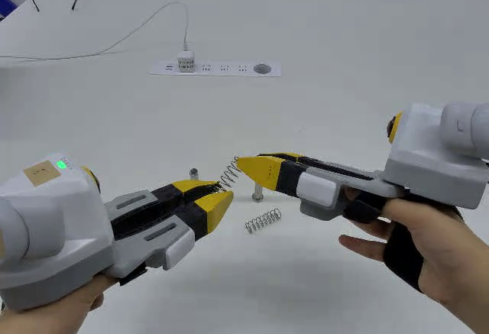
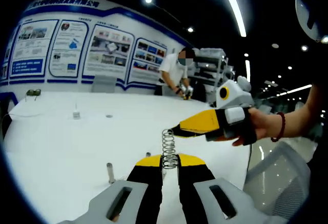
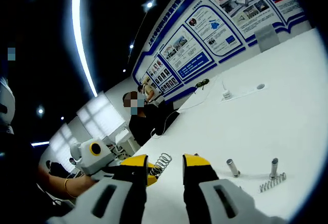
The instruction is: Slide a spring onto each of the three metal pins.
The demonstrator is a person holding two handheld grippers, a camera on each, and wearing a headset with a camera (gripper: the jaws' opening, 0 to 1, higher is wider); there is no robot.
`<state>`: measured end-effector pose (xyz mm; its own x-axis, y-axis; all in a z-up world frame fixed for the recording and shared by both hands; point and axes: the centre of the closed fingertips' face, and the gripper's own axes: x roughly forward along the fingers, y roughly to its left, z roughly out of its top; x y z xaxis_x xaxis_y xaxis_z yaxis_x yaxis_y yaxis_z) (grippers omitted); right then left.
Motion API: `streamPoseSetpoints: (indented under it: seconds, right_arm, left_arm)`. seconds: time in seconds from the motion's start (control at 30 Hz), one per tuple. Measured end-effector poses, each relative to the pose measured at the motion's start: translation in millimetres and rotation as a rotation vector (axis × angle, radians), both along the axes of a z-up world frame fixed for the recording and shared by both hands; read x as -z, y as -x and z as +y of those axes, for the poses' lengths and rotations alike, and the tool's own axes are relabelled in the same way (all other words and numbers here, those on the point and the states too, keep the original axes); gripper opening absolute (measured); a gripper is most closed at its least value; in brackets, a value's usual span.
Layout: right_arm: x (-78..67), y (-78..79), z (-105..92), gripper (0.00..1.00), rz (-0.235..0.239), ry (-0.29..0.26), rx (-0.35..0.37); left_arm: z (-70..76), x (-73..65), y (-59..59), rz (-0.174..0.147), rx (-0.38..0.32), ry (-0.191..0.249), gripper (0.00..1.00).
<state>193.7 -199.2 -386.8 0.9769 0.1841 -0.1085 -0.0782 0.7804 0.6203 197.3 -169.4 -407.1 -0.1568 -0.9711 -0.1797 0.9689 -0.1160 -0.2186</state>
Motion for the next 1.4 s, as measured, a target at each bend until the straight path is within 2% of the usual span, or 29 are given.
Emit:
streamPoseSetpoints:
  seconds: [0.27, 0.53, 0.77, 0.87, 1.0, 1.07, 1.17, 1.37, 1.4]
  right_arm:
    - [0.8, -1.0, 9.6, 0.20, 0.001, -0.092, -0.026]
    - [-2.7, 0.2, 14.4, 0.13, -0.020, -0.173, -0.040]
    - [-6.8, 0.1, 16.0, 0.12, -0.041, -0.208, -0.056]
    - [-7.5, -0.2, 15.8, 0.11, -0.045, -0.207, -0.062]
    - [-6.5, -1.0, 15.7, 0.11, -0.045, -0.196, -0.067]
    - [-6.3, -1.3, 15.6, 0.11, -0.044, -0.191, -0.068]
    - [-7.2, -2.1, 16.7, 0.11, -0.046, -0.172, -0.072]
    - [-4.2, -3.7, 17.7, 0.11, -0.025, -0.106, -0.070]
    - [-4.2, -4.2, 17.4, 0.11, -0.023, -0.100, -0.067]
  left_arm:
    - [0.5, -10.8, 8.5, 0.005, 0.034, 0.059, 0.10]
    - [0.7, -12.7, 13.7, -0.001, 0.052, 0.075, 0.10]
    - [1.2, -15.6, 13.7, -0.001, 0.054, 0.082, 0.10]
    - [1.3, -16.4, 13.4, -0.012, 0.052, 0.084, 0.10]
    - [0.5, -14.2, 12.7, -0.009, 0.050, 0.060, 0.11]
    - [0.1, -13.7, 12.8, -0.031, 0.050, 0.052, 0.11]
    - [-0.1, -13.2, 13.0, -0.043, 0.048, 0.042, 0.11]
    - [1.7, -6.6, 8.2, -0.105, 0.032, -0.001, 0.15]
    - [2.6, -4.9, 7.1, -0.103, 0.027, -0.012, 0.16]
